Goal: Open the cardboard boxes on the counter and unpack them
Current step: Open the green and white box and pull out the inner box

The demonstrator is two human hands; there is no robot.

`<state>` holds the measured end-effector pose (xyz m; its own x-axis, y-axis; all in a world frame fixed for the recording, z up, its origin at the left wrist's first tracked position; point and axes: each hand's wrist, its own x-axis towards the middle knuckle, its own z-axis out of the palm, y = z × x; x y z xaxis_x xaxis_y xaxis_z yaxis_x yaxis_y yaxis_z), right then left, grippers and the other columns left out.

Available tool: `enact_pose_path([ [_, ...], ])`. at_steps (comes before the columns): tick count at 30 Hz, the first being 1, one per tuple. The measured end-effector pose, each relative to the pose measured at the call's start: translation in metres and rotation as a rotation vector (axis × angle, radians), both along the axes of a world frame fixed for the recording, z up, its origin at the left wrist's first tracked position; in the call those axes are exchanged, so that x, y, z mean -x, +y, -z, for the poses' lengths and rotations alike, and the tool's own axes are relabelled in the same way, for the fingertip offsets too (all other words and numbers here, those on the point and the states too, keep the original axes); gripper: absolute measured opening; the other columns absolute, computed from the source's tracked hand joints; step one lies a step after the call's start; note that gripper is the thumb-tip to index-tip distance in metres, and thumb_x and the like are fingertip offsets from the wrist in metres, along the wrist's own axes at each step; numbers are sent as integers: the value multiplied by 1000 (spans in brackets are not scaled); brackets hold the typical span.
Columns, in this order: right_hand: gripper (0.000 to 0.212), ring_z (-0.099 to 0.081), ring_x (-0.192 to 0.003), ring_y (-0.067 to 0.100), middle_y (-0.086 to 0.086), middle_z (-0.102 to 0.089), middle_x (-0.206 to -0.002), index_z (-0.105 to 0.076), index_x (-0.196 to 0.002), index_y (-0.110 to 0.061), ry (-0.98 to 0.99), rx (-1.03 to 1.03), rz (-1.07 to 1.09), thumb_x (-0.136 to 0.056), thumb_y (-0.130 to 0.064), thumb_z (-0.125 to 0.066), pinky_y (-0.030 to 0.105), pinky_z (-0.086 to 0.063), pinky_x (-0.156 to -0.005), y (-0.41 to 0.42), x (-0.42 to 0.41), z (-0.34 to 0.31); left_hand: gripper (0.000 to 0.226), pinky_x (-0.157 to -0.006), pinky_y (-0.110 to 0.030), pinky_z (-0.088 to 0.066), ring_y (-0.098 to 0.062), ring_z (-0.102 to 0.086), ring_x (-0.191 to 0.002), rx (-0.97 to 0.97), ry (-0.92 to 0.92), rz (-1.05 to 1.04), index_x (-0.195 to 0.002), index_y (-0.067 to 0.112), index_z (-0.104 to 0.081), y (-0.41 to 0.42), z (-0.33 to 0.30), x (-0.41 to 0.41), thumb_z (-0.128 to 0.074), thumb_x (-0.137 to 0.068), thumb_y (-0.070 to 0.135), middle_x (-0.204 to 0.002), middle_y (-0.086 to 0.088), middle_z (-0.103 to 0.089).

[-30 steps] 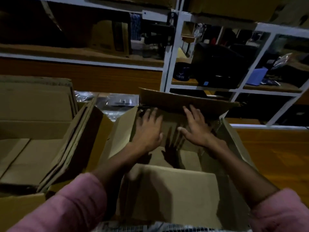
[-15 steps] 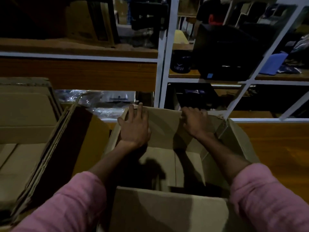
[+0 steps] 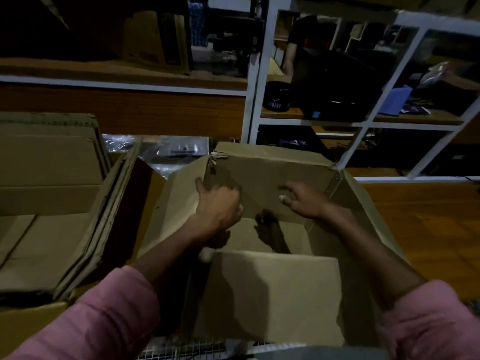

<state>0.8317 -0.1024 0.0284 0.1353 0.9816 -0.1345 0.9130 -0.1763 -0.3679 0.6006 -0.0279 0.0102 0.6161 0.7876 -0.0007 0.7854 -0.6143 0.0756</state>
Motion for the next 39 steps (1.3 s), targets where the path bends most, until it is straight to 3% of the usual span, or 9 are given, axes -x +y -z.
enact_pose_path([
  [4,32,-68,-91,12,-1,-72,-100,-70,-106,-20,128,-29,49,-103,-44,-50,42,-57,-85,-78,37,-10,46,-111,-67,-15,-29,-65,-102,64,-91,76,-118,23,-56,-57,-14,26,-27,-103,55,-103,-6,-70],
  [8,48,-67,-88,7,-9,-73,-97,-74,-107,-25,114,-140,124,-101,-58,-39,27,-52,-75,-151,67,-12,67,-101,-53,-37,-25,-65,-90,65,-196,249,-106,28,-59,-102,-11,54,-6,-96,68,-93,-1,-69],
  [13,39,-57,-107,7,-18,-59,-116,-63,-127,-29,-54,-39,26,-91,-41,-72,39,-45,-96,-186,75,-3,36,-97,-47,-42,-23,-60,-108,-65,-199,397,-119,29,-54,-124,11,73,-49,-96,56,-117,2,-66],
  [15,16,-59,-102,12,-24,-56,-100,-62,-102,-37,-115,-133,67,-90,-37,-73,39,-42,-89,-187,83,12,28,-95,-42,-41,-22,-59,-108,-137,-223,369,-119,28,-54,-128,19,76,-52,-98,47,-117,2,-67],
  [18,20,-56,-92,20,-17,-47,-85,-54,-86,-36,-233,-316,150,-89,-33,-73,36,-30,-80,-184,95,34,29,-98,-42,-35,-23,-52,-114,-251,-285,255,-124,28,-55,-135,33,76,-53,-99,42,-121,0,-64],
  [23,47,-51,-115,28,3,-65,-118,-67,-123,-26,-378,-531,422,-82,-46,-78,53,-32,-102,-216,89,64,77,-113,-58,-24,-40,-19,-145,-187,-315,-153,-155,37,-24,-164,53,87,-64,-91,51,-160,-10,-25],
  [28,73,-36,-132,37,-1,-43,-156,-49,-145,-30,-373,-545,581,-80,-47,-77,59,-36,-95,-254,69,81,103,-112,-67,-30,-46,-10,-146,-20,-407,-186,-157,46,1,-169,61,84,-72,-85,52,-167,1,20],
  [33,101,-23,-144,39,1,-13,-166,-29,-154,-34,-79,-555,533,-71,-50,-85,66,-38,-105,-257,38,92,126,-112,-72,-29,-44,2,-152,80,-515,-36,-156,48,3,-152,68,93,-88,-70,43,-163,11,30],
  [39,113,-15,-149,29,5,-2,-163,-32,-147,-34,140,-665,354,-56,-27,-99,52,-43,-105,-240,13,97,139,-104,-70,-40,-46,-2,-150,41,-464,18,-156,45,8,-144,66,84,-95,-64,32,-164,8,30],
])
